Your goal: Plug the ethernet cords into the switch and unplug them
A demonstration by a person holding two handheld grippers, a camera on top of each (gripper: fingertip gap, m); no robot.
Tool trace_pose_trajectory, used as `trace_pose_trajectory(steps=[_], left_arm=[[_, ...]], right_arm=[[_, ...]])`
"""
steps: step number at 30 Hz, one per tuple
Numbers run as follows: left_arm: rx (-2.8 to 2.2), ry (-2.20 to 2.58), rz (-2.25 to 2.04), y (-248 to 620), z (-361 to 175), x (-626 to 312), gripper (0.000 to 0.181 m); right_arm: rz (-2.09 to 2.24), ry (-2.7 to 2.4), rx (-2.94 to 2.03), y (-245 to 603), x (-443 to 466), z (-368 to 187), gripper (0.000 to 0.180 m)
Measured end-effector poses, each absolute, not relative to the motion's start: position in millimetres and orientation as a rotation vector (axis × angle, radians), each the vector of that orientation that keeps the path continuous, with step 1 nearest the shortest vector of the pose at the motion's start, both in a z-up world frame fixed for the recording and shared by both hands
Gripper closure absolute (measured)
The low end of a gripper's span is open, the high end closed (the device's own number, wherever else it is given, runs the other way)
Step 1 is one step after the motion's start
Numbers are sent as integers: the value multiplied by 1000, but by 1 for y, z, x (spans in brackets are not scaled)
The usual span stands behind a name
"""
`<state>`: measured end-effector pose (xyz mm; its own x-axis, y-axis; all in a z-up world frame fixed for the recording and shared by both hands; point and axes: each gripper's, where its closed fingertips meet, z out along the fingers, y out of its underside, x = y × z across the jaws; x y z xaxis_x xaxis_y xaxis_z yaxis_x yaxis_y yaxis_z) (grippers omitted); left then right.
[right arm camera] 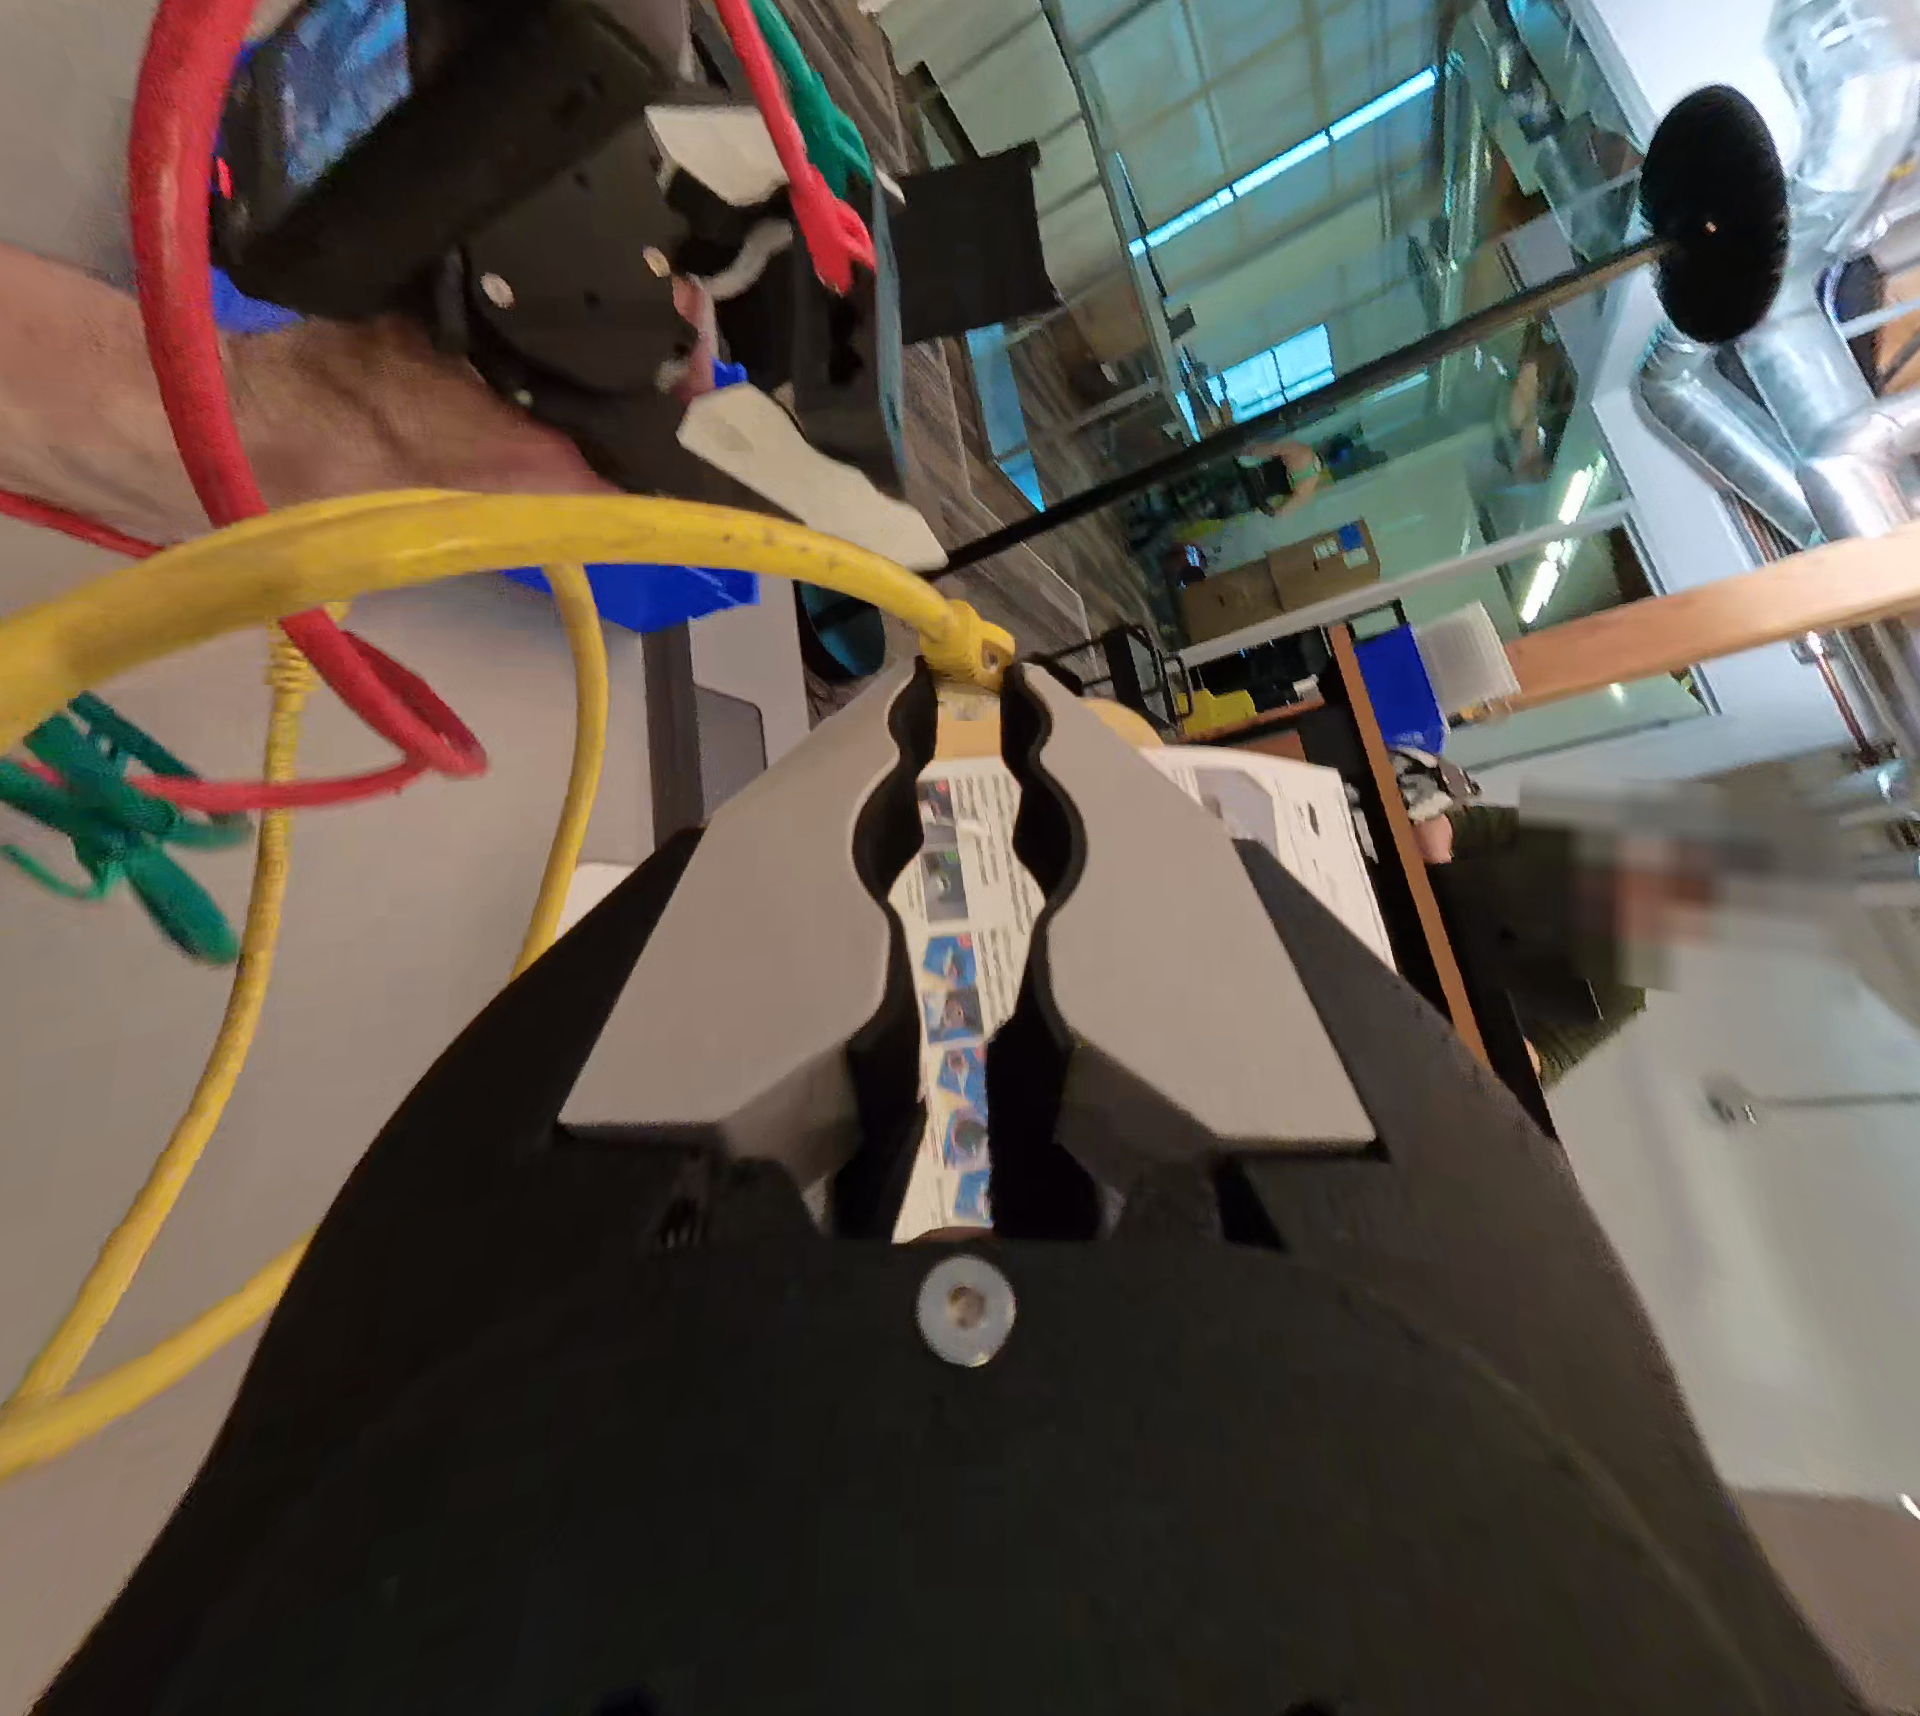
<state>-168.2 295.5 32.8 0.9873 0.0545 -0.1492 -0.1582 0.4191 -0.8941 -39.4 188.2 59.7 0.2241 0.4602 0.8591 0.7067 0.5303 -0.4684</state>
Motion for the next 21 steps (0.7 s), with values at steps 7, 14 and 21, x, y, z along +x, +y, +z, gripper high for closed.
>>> trace_pose_trajectory(steps=[7,14,21], left_arm=[[-1161,120,144,305,22,-168,56],[-1233,172,65,319,0,-145,56],[-1249,206,96,326,-13,-139,56]], right_arm=[[-355,-1291,-1224,192,55,63,169],[-367,-1205,-1376,187,140,46,169],[-498,-1101,-1513,194,229,21,169]])
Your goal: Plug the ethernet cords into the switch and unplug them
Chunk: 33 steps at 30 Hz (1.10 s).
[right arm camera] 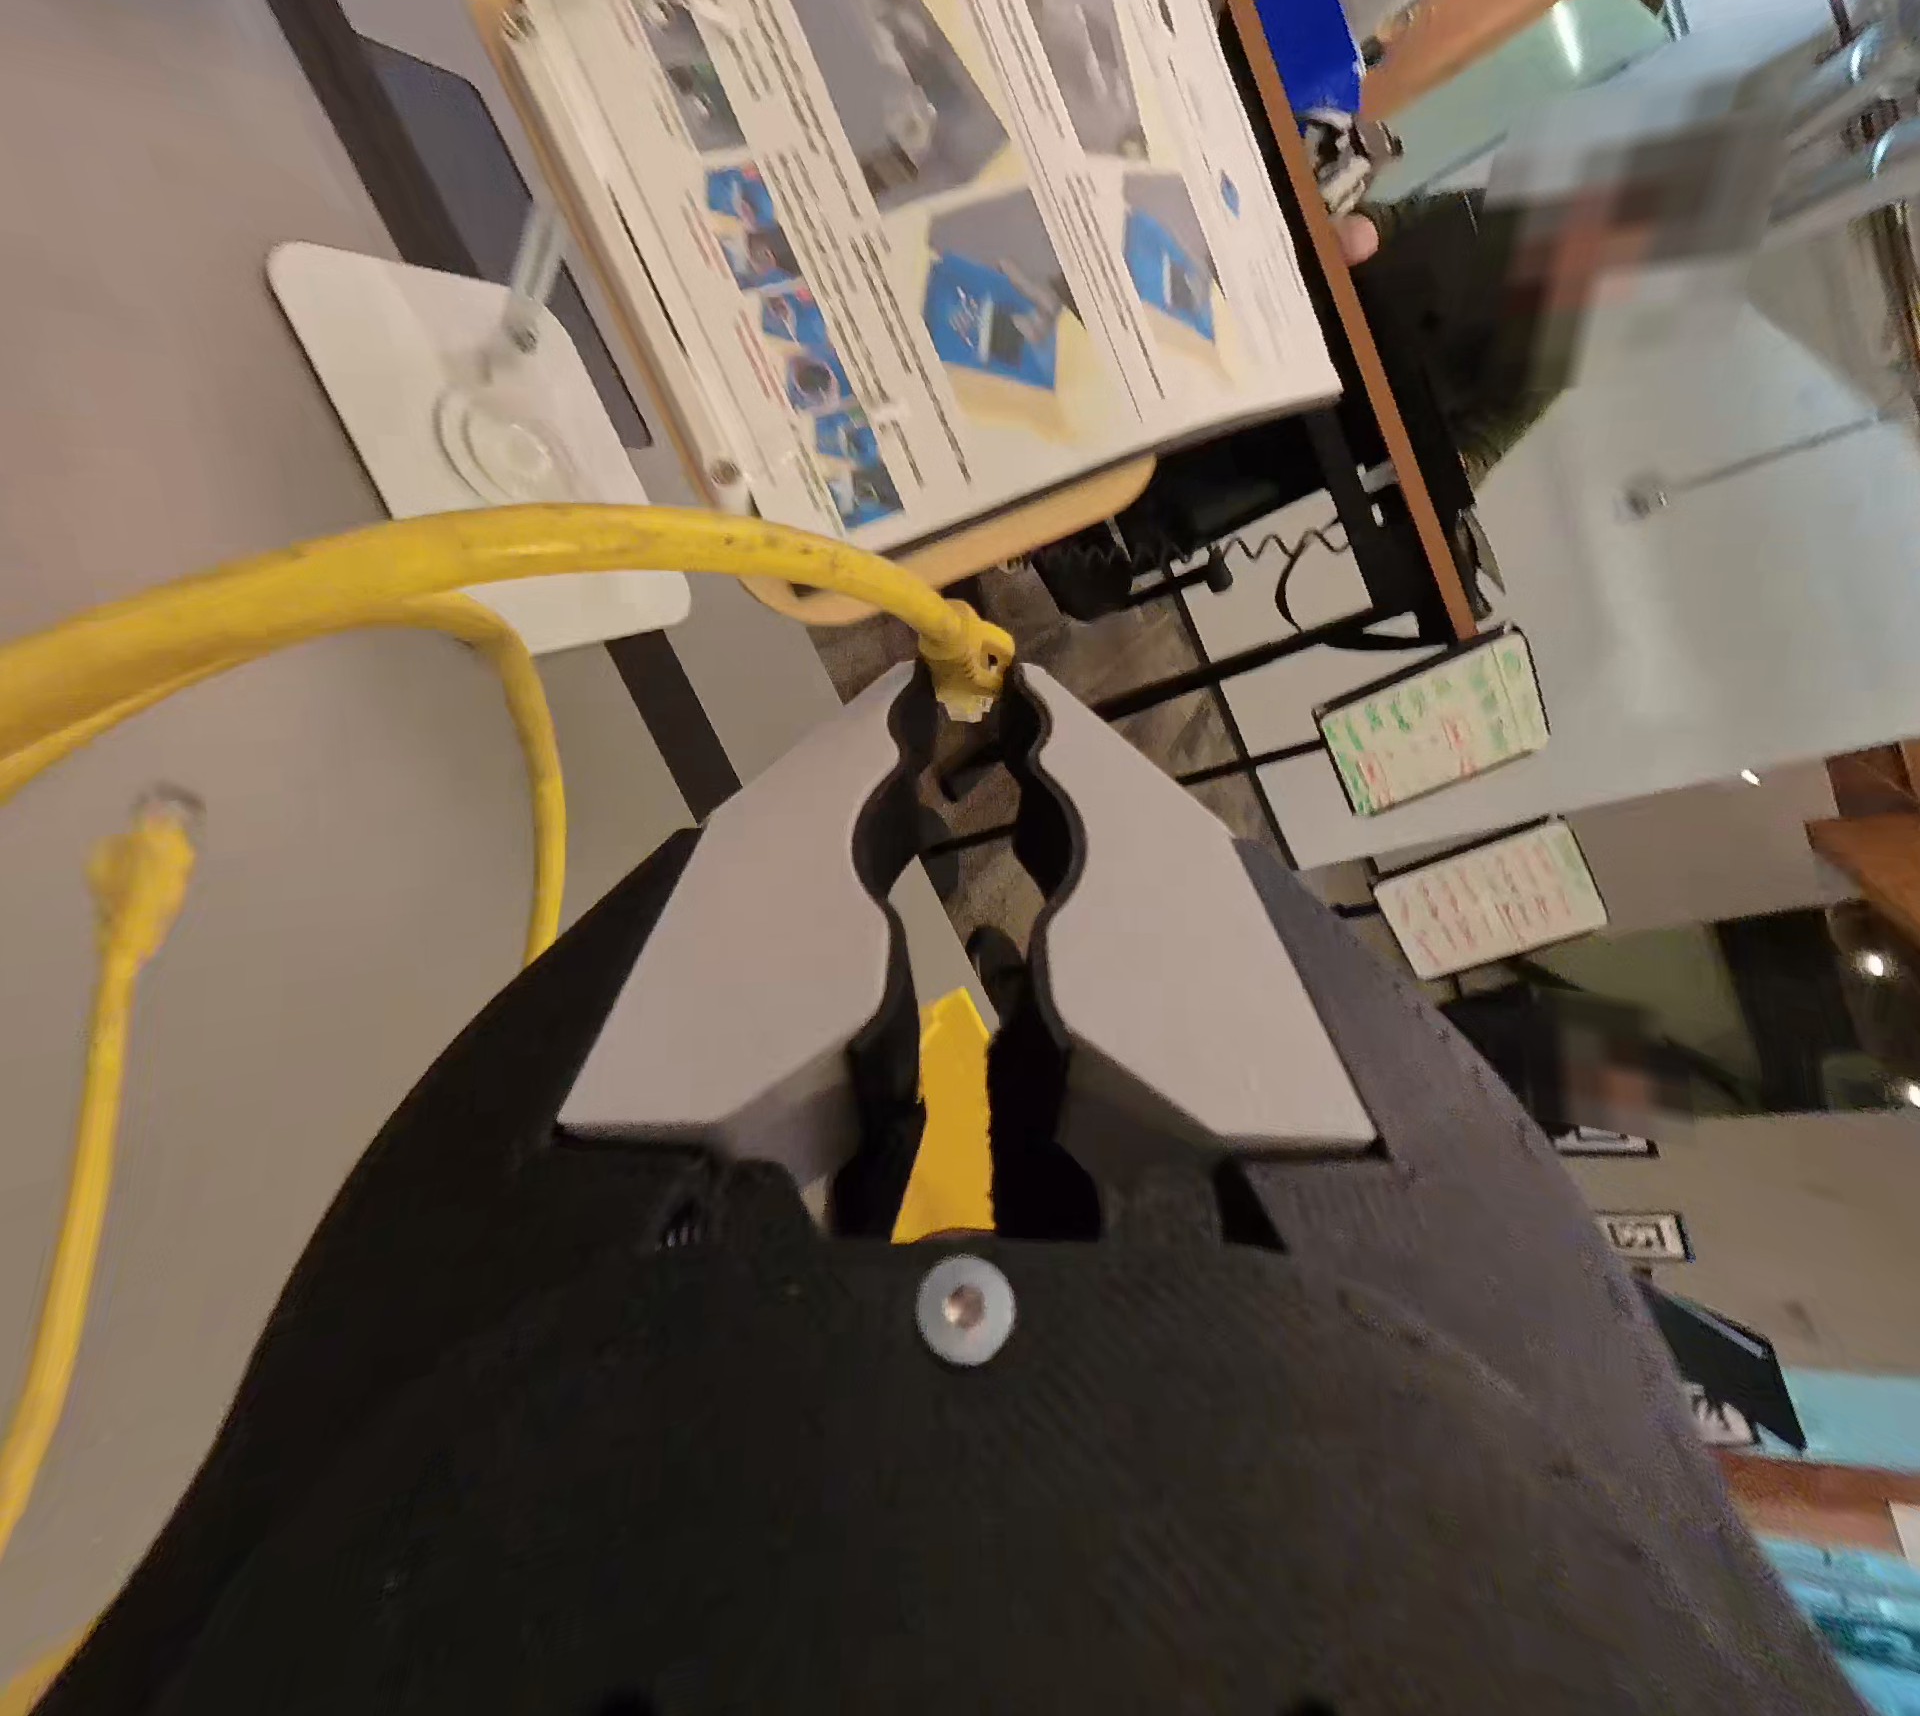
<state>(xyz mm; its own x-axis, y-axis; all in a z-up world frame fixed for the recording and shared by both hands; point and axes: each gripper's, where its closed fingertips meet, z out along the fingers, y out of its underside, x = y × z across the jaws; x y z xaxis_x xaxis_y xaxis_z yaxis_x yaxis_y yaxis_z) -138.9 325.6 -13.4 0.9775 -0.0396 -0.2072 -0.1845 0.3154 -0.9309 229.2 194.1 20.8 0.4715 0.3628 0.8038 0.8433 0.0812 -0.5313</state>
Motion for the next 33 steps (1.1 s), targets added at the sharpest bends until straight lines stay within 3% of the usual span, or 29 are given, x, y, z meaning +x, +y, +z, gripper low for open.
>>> trace_pose_trajectory(steps=[18,27,33], left_arm=[[-1259,235,123,329,-23,-131,56],[-1251,263,133,326,-23,-121,56],[-1249,265,144,326,-22,-122,56]], right_arm=[[-1171,-646,-1838,203,536,28,169],[-1308,-458,-2043,224,617,-72,168],[-1182,-469,-2208,233,602,-135,168]])
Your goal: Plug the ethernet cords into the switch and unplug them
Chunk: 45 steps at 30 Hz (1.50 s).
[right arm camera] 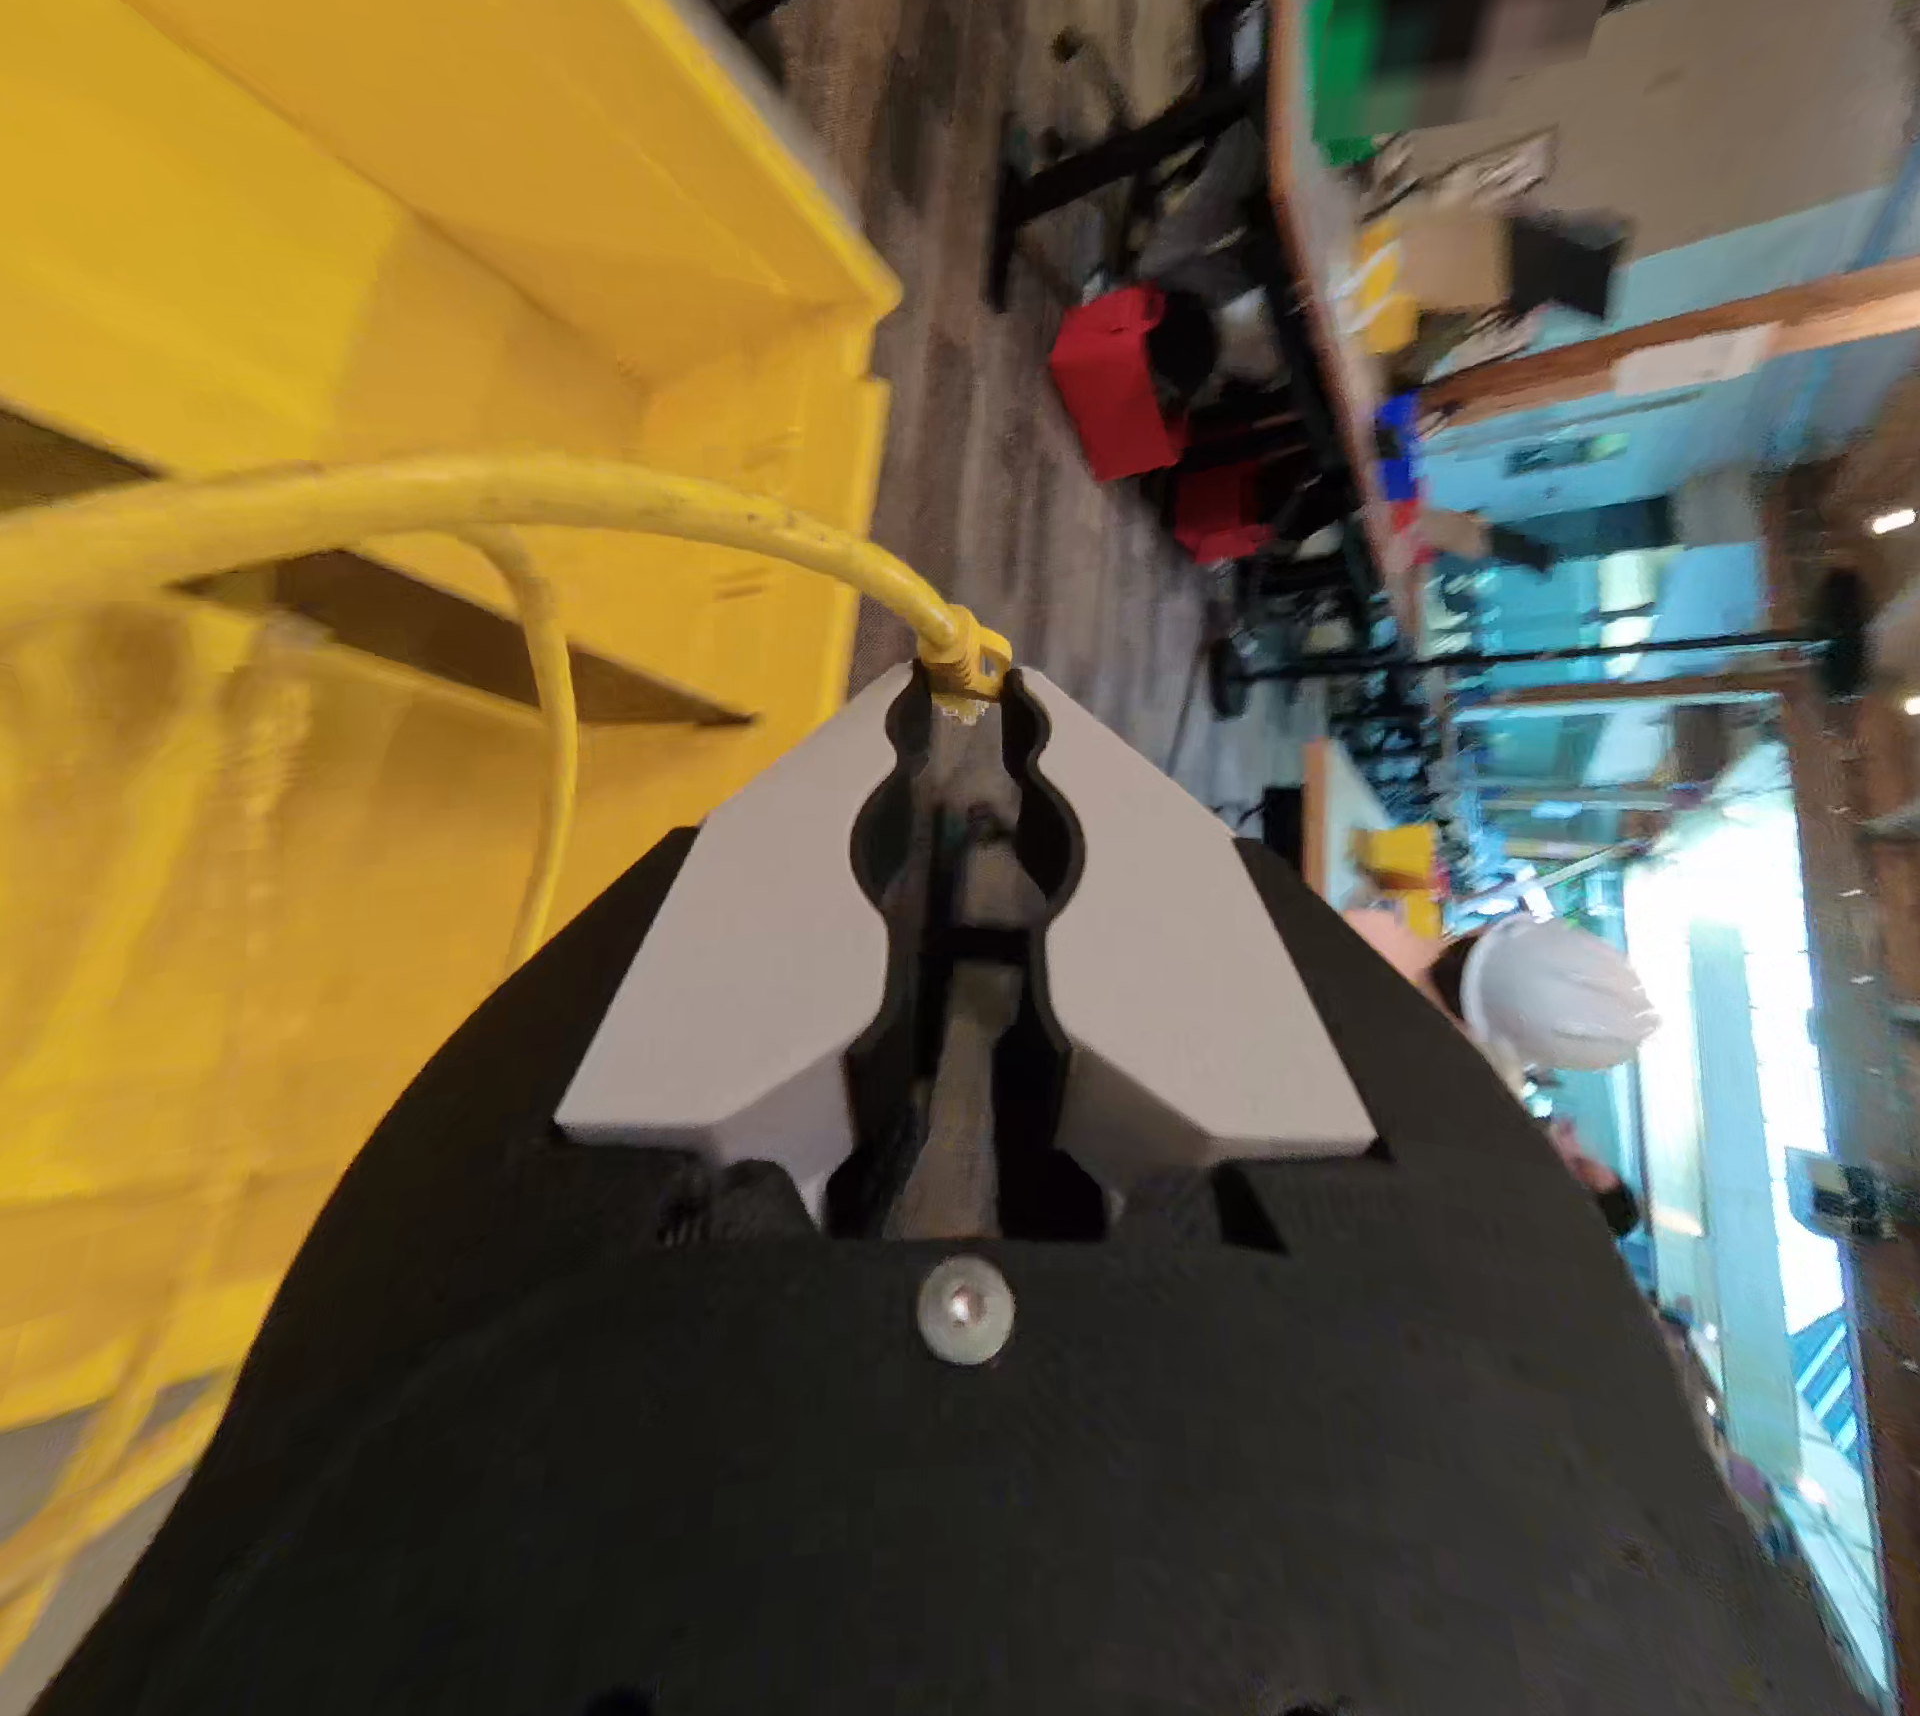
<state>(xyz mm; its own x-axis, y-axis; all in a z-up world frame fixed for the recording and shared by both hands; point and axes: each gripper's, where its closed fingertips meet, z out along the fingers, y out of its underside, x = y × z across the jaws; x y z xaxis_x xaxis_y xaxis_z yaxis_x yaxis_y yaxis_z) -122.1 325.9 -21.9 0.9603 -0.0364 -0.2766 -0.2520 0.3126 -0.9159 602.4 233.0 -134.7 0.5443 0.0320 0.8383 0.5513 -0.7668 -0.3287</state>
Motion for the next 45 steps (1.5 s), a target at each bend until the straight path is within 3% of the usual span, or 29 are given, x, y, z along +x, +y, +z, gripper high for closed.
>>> trace_pose_trajectory(steps=[5,8,12,13,15,19,24,28,35,45], left_arm=[[-1259,275,145,328,-27,-119,56],[-1257,281,142,327,-26,-117,56],[-1254,287,141,327,-26,-115,56],[-1254,288,139,326,-26,-114,56],[-1251,288,137,325,-26,-113,56],[-1247,281,141,324,-25,-112,56],[-1246,251,158,321,-20,-118,56],[-1257,207,147,320,-13,-130,56],[-1272,177,189,320,-3,-150,56],[-1223,175,192,306,14,-148,56]], right_arm=[[-1039,-583,-2433,227,580,-202,165],[-973,-665,-2568,216,573,-224,139],[-943,-857,-2778,186,574,-237,127],[-918,-888,-2788,181,572,-234,134],[-926,-873,-2757,178,569,-216,124],[-952,-823,-2510,190,531,-151,123],[-782,-955,-2014,217,388,-60,132],[-615,-1083,-1703,221,260,-9,128],[-331,-1293,-1367,212,68,22,139],[-38,-1432,-1196,231,-93,22,124]])
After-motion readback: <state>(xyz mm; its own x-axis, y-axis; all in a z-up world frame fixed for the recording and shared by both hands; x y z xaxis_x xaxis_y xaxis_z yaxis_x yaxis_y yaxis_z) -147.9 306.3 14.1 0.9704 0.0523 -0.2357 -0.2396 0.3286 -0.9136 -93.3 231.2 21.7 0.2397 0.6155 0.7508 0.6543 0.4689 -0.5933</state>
